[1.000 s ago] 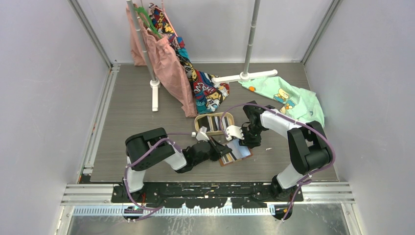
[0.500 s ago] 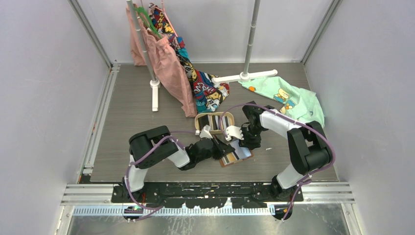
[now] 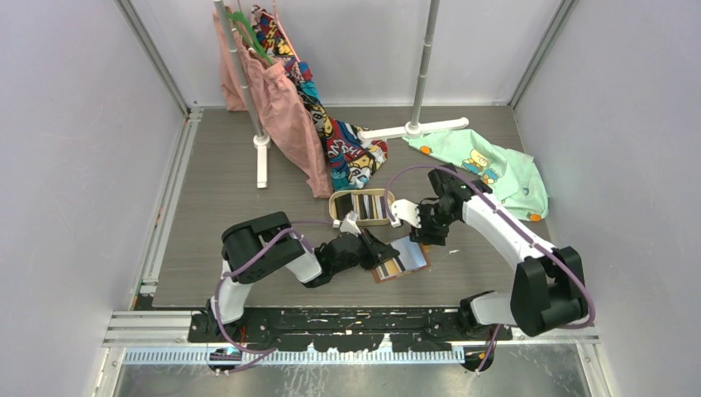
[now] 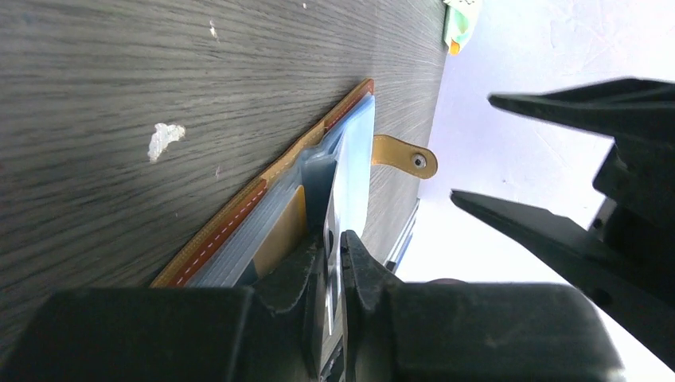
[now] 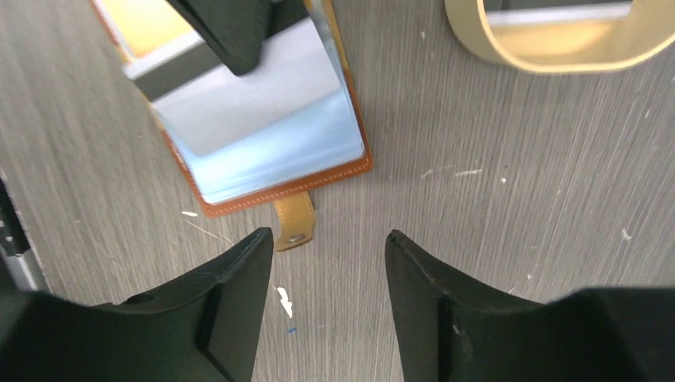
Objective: Put the credit cards into the card holder
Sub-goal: Insert the credit card into the card holder.
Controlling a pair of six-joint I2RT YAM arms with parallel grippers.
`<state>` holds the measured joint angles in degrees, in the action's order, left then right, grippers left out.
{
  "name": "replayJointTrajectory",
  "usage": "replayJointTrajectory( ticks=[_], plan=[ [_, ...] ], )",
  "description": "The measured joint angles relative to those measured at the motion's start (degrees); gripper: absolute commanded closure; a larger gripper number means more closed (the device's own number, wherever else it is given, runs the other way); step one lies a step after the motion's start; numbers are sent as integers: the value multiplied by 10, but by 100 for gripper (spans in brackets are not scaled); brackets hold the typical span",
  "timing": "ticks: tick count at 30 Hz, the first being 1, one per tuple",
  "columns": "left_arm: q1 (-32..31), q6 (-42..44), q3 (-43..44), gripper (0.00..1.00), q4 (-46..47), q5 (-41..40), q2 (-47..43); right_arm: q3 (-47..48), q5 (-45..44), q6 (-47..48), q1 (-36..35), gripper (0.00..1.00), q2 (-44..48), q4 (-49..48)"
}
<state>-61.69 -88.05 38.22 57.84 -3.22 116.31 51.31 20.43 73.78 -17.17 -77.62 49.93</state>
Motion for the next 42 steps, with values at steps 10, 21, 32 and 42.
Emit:
replayJointTrajectory(
  ticks=[10,21,32,42],
  plan=[
    [2,2,0,87,14,9,6,-34,109,42,-119,81,55,20],
    [2,3,0,87,24,18,11,-100,48,53,-265,90,55,-63],
    [2,3,0,87,32,21,15,-131,-29,52,-307,91,37,-145],
    [6,3,0,85,33,30,15,-144,-82,54,-294,91,43,-153]
  ],
)
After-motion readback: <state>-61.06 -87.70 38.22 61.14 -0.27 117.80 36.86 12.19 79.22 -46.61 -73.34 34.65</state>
